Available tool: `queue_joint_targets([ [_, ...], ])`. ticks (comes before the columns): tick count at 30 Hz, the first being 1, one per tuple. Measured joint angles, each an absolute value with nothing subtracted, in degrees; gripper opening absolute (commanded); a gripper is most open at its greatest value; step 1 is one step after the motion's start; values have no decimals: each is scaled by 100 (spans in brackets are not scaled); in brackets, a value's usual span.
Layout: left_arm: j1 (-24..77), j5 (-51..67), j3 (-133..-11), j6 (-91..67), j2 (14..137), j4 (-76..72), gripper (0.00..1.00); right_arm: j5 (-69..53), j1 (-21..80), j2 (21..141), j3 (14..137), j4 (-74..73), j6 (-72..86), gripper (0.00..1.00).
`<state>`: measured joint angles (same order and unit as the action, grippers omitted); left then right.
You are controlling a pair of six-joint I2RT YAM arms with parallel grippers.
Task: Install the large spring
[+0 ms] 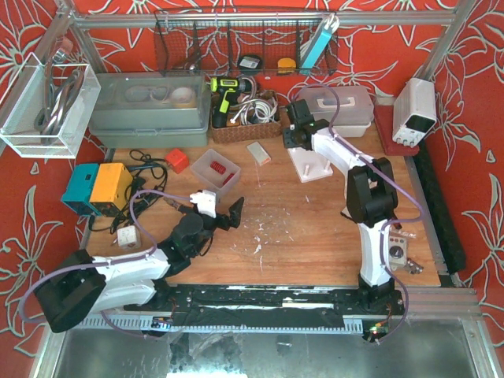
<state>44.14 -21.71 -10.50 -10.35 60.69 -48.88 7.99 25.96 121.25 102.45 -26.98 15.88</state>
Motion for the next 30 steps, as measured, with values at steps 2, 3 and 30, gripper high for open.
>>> queue_joint_targets([
  [2, 4414, -2171, -1050, -1037, 6034, -4888, 100, 808, 2582, 12149, 10254, -2740, 1590, 0],
  [3, 4414, -2171, -1050, -1037, 6020, -4888, 100, 808, 2576, 12162, 10259, -2749, 1590, 0],
  [30, 4414, -2139, -1046, -1037, 5922, -4888, 100, 834, 2464, 12735, 10816, -2816, 1577, 41],
])
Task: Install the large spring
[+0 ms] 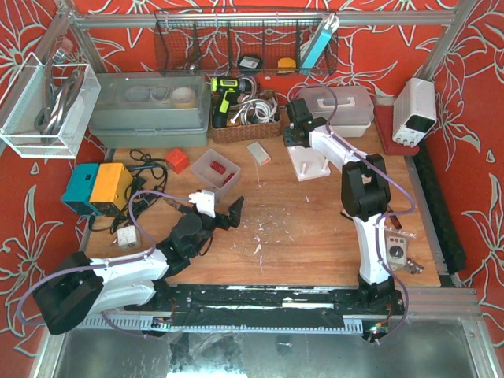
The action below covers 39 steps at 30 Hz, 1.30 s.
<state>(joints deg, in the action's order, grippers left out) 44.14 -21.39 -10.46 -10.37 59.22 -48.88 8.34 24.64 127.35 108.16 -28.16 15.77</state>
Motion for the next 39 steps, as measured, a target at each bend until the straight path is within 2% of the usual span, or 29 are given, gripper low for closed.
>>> queue_joint_targets([
  [5, 4414, -2132, -1044, -1037, 5920, -4888, 100, 825, 2464, 12737, 10936, -2952, 1557, 59],
  [12, 4414, -2132, -1039, -1205, 5795, -4882, 100, 757, 2464, 12366, 11185, -3487, 1531, 72],
  [15, 4414, -2132, -1035, -1247, 5625, -4853, 100, 554, 2467, 11773, 10877, -3577, 1538, 75],
  [20, 4414, -2137, -1035, -1245, 5513, -4849, 99, 235, 2519, 10311, 9697, -3516, 1573, 82],
  [21, 4414, -2139, -1035, -1243, 5520, -4836, 96, 172, 2541, 9972, 9327, -3461, 1577, 83],
  [24, 4414, -2139, -1048, -1210, 5590, -4777, 90, -21, 2600, 9201, 8449, -3352, 1640, 95],
  [26, 4414, -2130, -1076, -1151, 5782, -4762, 86, -137, 2665, 8735, 7874, -3258, 1684, 99],
  [30, 4388, -2255, -1347, -1295, 6246, -4307, 76, -222, 2792, 7924, 6965, -3079, 1844, 99],
  [34, 4289, -2340, -2023, -1704, 6289, -3426, 58, -255, 2904, 6930, 5863, -2727, 1981, 99],
  [35, 4230, -2338, -2222, -1785, 6285, -3236, 58, -244, 2919, 6687, 5561, -2609, 2027, 99],
  [38, 3922, -2252, -2762, -2095, 6272, -2687, 45, -152, 2943, 6187, 4779, -2265, 2174, 99],
  [39, 3739, -2163, -2943, -2213, 6276, -2477, 44, -104, 2943, 6104, 4600, -2187, 2209, 99],
])
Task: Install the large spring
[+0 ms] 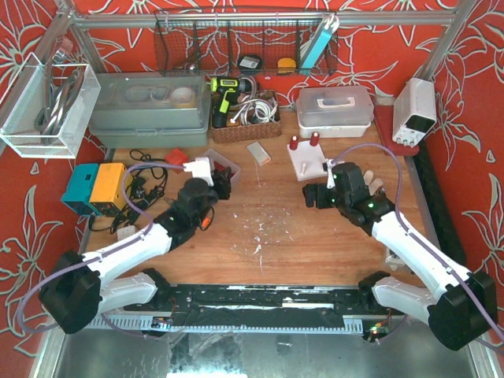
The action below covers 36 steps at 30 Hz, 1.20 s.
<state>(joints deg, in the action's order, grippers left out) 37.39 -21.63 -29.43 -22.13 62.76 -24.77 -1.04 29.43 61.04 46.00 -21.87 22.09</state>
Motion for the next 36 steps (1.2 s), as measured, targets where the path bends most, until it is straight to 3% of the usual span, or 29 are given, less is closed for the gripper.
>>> queue_joint_targets([
  [5, 2720, -1597, -3776, -2941, 6567, -1643, 38, 82, 2956, 5946, 4222, -1865, 2390, 99],
  [9, 2386, -1369, -4407, -3540, 7170, -1048, 44, 154, 2989, 5760, 4104, -1551, 2504, 99],
  [18, 2104, -790, -5671, -4801, 8779, 3, 36, 246, 3065, 5616, 4060, -1332, 2587, 99],
  [23, 2095, -821, -6195, -5380, 9323, 701, 25, 296, 3083, 5452, 4029, -1315, 2593, 99],
  [28, 2088, -1024, -6882, -5798, 9950, 1522, 25, 301, 3114, 5430, 3997, -1278, 2609, 99],
  [36, 1957, -1085, -6882, -6075, 10280, 1804, 26, 327, 3144, 5531, 3997, -1243, 2609, 99],
])
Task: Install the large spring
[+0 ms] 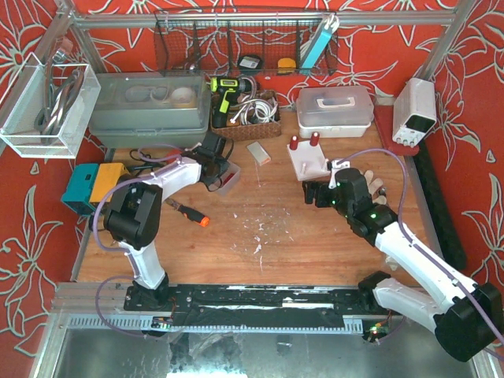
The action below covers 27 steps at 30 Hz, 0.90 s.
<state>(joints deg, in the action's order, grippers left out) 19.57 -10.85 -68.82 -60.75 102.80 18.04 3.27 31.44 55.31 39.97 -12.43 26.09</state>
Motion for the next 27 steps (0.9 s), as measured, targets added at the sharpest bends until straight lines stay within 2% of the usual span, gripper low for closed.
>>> queue_joint_targets([
  [17, 1719, -1173, -6726, -5911, 10516, 1125, 34, 454, 3181, 5583, 3997, -1238, 2606, 99],
  [27, 1719, -939, -6731, -5791, 10831, 816, 34, 464, 3183, 5621, 3997, -1238, 2604, 99],
])
